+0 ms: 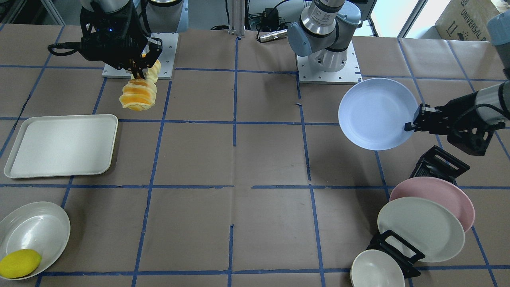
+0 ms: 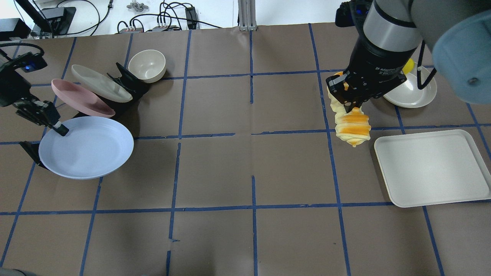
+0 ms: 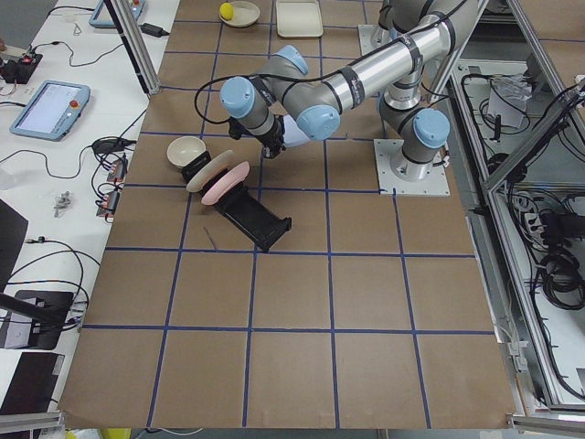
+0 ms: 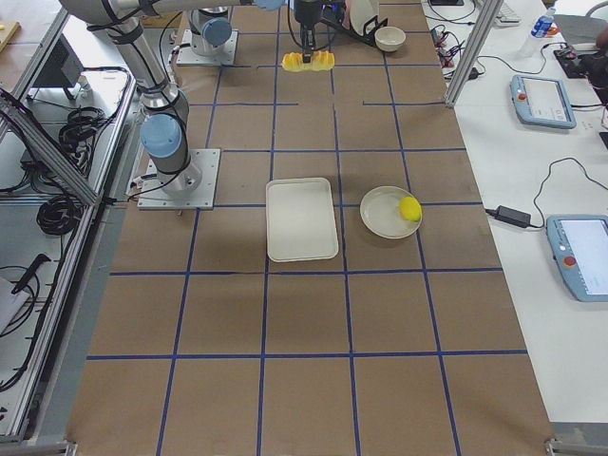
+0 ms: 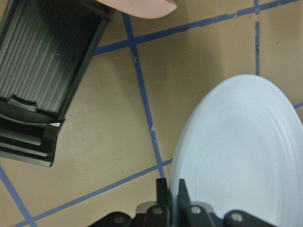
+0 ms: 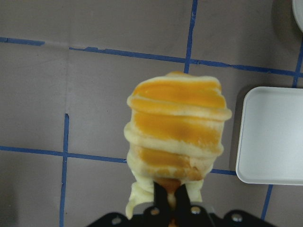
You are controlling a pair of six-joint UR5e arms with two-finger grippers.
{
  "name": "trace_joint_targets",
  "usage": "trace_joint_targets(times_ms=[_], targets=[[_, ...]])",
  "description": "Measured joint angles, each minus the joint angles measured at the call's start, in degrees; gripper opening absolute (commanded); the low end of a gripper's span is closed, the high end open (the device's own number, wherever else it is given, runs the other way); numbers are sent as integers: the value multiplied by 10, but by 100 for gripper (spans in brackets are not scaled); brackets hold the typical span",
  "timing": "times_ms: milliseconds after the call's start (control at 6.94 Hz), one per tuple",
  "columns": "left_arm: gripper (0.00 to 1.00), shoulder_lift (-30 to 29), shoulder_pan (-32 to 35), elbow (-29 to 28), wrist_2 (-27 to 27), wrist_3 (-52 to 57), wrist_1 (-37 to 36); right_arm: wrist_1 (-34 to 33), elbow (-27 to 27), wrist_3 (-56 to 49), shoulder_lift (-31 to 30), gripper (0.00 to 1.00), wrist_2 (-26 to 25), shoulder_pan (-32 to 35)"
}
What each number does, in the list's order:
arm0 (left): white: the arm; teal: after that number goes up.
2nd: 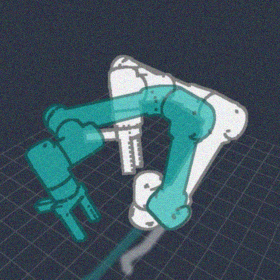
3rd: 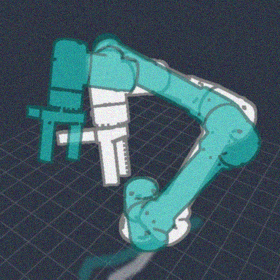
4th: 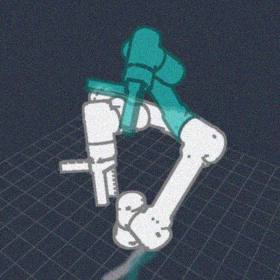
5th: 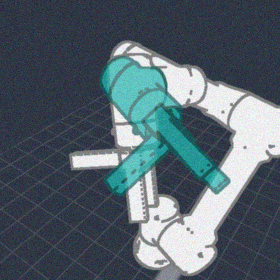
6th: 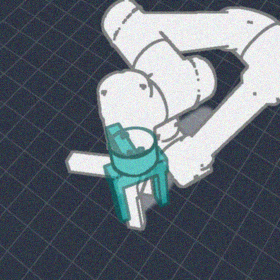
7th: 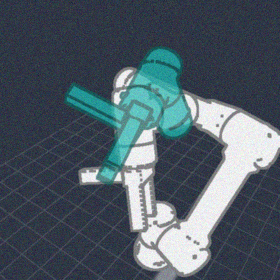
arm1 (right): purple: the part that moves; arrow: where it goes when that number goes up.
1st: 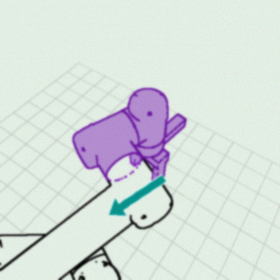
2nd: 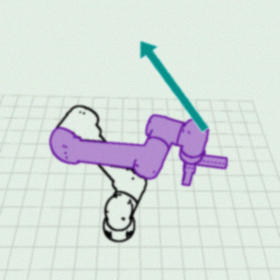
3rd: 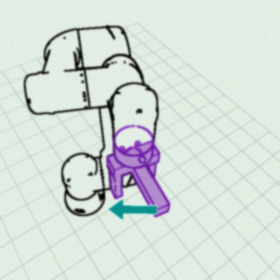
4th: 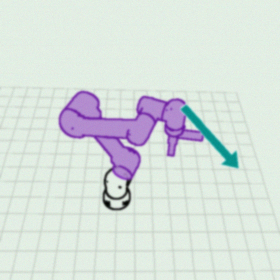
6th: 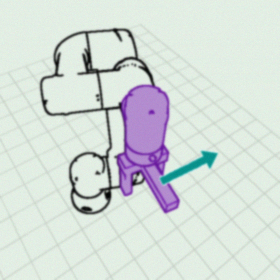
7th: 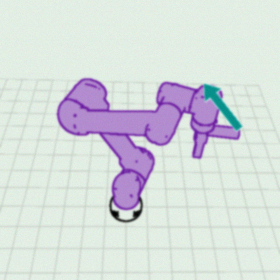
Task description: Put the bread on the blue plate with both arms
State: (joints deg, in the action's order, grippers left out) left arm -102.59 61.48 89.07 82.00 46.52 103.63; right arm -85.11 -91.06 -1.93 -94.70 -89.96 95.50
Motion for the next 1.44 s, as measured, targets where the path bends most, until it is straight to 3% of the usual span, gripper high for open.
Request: trace_joint_targets(times_ms=[432, 864, 1440], targets=[[9, -8, 89, 15, -76, -51, -32, -2, -6, 0, 1, 0, 5, 2], [9, -24, 158, 69, -144, -95, -128, -15, -21, 3, 1, 0, 7, 2], [9, -54, 236, 125, -183, -173, -271, -54, -49, 1, 1, 0, 4, 2]])
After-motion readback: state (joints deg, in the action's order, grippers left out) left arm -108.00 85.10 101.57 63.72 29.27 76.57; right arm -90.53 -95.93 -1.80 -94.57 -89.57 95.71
